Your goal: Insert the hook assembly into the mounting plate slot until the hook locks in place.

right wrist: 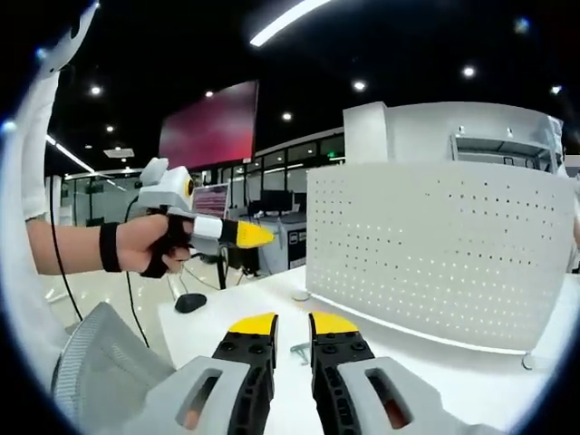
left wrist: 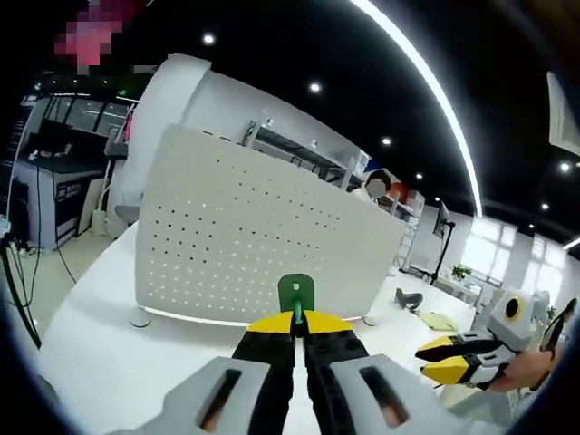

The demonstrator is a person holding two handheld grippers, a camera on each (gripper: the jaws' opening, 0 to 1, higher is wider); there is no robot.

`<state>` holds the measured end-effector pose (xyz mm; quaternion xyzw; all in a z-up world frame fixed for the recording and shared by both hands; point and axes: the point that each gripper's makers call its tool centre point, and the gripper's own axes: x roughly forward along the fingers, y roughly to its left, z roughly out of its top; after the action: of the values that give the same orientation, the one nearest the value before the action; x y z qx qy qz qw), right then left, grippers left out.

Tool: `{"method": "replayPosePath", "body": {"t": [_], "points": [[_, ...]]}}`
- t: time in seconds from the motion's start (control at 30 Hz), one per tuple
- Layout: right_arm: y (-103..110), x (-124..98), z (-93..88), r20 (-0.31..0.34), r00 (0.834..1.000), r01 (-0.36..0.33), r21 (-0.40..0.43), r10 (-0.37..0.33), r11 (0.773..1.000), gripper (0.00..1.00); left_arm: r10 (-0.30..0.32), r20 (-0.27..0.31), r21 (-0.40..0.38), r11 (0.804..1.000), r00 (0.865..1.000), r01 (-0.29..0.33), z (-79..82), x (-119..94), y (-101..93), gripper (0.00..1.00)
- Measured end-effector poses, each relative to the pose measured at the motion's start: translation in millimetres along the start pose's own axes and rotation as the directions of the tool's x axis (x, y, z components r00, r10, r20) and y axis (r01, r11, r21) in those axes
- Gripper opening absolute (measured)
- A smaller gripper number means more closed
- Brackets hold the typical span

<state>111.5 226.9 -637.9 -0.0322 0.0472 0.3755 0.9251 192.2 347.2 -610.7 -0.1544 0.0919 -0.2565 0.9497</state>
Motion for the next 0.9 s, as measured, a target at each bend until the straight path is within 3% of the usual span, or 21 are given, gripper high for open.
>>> {"method": "replayPosePath", "body": {"t": [0.03, 0.43, 0.63, 0.9], "points": [[-1, -1, 0.1, 0.000, 1.000, 0.003, -0.003, -0.003, 1.000, 0.13, 0.031, 0.001, 0.006, 0.999, 1.000, -0.031, 1.5, 2, 6.0, 0.02], [-13, -11, -2.9, 0.009, 0.999, 0.050, 0.009, -0.050, 0.999, 0.15, 0.081, 0.011, 0.031, 0.996, 0.997, -0.081, 15.9, 23, 20.8, 0.02], [-17, -15, -5.0, 0.009, 0.998, 0.066, 0.025, -0.066, 0.997, 0.19, 0.116, 0.000, 0.100, 0.988, 0.993, -0.116, 26.5, 30, 30.4, 0.02], [-18, -21, -11.0, 0.004, 0.997, 0.080, 0.041, -0.080, 0.996, 0.21, 0.148, 0.013, 0.118, 0.982, 0.989, -0.149, 38.6, 34, 41.5, 0.02]]}}
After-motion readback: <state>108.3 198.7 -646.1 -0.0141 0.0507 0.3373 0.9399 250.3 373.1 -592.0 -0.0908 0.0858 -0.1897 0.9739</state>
